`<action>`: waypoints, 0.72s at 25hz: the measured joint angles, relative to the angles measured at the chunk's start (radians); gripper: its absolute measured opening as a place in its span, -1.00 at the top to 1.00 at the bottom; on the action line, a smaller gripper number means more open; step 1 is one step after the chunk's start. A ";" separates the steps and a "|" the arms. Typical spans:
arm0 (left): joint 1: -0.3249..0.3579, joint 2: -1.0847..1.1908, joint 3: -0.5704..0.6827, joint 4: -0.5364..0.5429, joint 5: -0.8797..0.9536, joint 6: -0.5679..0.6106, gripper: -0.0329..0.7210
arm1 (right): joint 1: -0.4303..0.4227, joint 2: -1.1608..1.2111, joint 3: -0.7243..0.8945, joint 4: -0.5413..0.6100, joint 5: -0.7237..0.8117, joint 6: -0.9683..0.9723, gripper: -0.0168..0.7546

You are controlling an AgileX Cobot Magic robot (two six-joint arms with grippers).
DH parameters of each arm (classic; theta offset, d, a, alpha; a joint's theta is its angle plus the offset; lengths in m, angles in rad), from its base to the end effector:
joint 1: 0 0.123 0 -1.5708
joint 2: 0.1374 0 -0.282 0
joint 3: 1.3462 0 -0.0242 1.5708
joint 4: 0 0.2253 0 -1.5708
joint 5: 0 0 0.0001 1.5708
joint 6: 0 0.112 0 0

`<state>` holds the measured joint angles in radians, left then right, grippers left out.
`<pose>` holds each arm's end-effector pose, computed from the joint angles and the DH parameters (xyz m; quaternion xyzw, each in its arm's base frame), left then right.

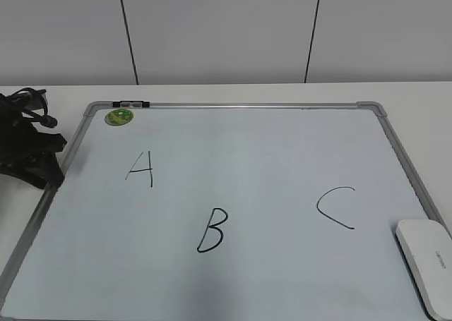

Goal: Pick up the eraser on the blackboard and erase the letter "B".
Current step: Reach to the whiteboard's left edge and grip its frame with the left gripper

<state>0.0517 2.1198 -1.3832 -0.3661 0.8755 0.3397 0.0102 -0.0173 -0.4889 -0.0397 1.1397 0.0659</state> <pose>0.3824 -0.0111 0.1168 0.0289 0.9891 -0.1353 0.0498 -0.0111 -0.0042 0.2446 0.0259 0.8711 -0.0011 0.4904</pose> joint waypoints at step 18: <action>0.007 0.013 -0.014 -0.026 0.032 0.000 0.82 | 0.000 0.000 0.000 0.000 0.002 0.000 -0.53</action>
<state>0.0591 2.1329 -1.3974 -0.3923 0.9077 0.3397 0.0102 -0.0173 -0.4889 -0.0397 1.1415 0.0659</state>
